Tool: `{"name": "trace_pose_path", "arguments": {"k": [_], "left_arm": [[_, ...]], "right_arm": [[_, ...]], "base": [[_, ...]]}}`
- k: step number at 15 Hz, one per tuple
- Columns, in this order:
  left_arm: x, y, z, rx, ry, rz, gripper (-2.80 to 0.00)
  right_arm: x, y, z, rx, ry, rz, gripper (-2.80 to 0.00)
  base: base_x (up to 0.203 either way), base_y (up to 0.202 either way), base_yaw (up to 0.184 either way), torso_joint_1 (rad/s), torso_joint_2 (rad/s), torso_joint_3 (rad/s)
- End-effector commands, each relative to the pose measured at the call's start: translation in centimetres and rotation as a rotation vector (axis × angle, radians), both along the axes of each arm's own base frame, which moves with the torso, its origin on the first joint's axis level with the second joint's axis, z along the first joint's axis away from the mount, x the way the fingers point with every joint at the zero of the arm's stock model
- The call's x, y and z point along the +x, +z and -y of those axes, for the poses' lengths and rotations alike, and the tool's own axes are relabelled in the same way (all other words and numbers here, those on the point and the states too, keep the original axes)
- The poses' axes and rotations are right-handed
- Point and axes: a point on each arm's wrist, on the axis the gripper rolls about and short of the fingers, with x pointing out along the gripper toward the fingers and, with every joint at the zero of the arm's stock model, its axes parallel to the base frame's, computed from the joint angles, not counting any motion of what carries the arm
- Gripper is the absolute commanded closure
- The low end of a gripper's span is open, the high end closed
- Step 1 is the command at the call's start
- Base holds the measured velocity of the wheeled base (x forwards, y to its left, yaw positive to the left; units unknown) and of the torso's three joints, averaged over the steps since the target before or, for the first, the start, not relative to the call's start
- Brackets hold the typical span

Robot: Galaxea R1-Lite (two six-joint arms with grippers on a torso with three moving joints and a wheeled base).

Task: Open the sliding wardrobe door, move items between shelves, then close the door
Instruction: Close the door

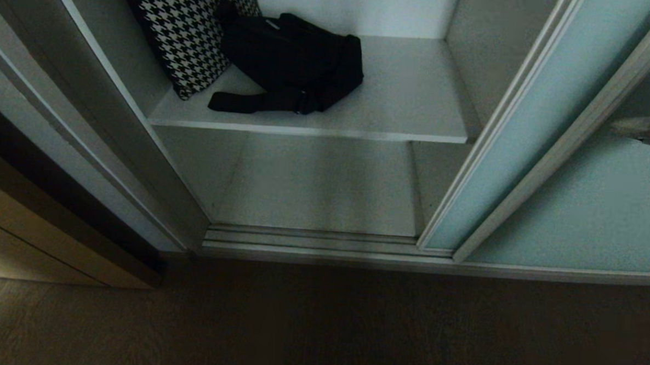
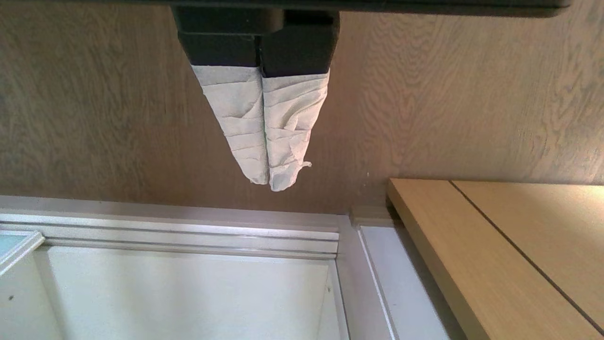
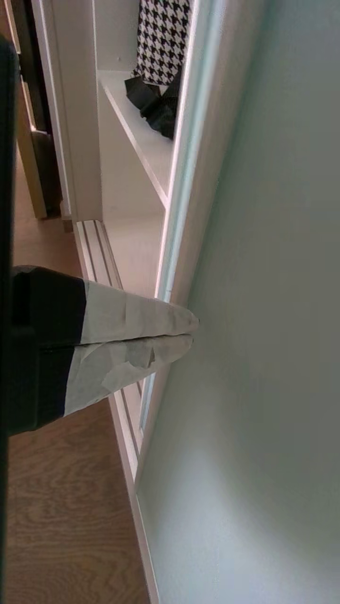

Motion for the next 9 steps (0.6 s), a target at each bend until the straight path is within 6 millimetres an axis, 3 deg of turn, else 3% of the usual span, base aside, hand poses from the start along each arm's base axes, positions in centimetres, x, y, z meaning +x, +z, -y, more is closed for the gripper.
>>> {"name": "trace_pose_path", "arguments": {"k": [1,9], "left_arm": [[0.0,0.0,0.0,0.000,0.000,-0.001,0.00],[0.0,0.0,0.0,0.000,0.000,-0.001,0.00]], "right_arm": [[1.0,-0.3,0.2,0.005,0.000,-0.007,0.00],[2.4,-0.3,-2.0,0.004,0.019,-0.011,0.00]], "base": [[0.000,0.000,0.000,0.000,0.00,0.000],[0.000,0.000,0.000,0.000,0.00,0.000]]}}
